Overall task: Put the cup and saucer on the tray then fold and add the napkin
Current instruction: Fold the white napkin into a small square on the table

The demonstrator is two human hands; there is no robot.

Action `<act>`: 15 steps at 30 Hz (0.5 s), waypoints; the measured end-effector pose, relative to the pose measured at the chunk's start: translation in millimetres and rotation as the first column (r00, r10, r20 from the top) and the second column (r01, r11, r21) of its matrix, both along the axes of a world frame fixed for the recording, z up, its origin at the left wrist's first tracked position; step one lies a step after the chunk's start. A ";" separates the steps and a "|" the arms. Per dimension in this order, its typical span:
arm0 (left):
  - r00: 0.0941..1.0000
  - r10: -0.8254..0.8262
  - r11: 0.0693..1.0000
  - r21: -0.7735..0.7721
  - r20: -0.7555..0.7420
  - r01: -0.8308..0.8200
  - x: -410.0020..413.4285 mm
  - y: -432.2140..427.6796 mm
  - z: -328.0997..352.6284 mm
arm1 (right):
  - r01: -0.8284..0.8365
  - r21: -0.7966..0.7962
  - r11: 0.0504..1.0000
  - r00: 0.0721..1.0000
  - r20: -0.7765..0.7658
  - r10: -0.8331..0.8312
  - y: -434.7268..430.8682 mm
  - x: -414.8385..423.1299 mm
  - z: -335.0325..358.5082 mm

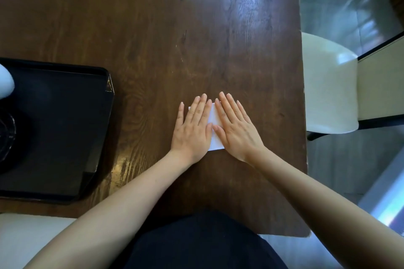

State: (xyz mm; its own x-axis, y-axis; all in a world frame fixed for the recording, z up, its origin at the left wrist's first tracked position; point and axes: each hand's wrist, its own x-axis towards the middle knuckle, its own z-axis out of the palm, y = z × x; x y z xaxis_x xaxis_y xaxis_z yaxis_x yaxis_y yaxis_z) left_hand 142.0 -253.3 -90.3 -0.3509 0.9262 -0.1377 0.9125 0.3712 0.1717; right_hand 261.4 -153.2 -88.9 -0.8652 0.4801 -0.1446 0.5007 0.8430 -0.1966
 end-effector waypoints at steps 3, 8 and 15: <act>0.999 0.028 1.000 0.002 0.025 -0.028 -4.2 -0.9 0.3 | -0.007 -0.011 1.000 1.000 0.004 0.007 0.3 0.9 -1.2; 1.000 0.017 1.000 -0.009 0.009 -0.017 -4.9 -1.0 0.1 | -0.029 -0.017 0.999 0.999 0.026 0.029 2.8 2.5 0.2; 0.998 -0.059 0.998 -0.039 -0.019 0.059 -14.2 -3.8 1.2 | -0.067 -0.014 0.998 0.995 0.072 0.068 14.8 19.3 4.1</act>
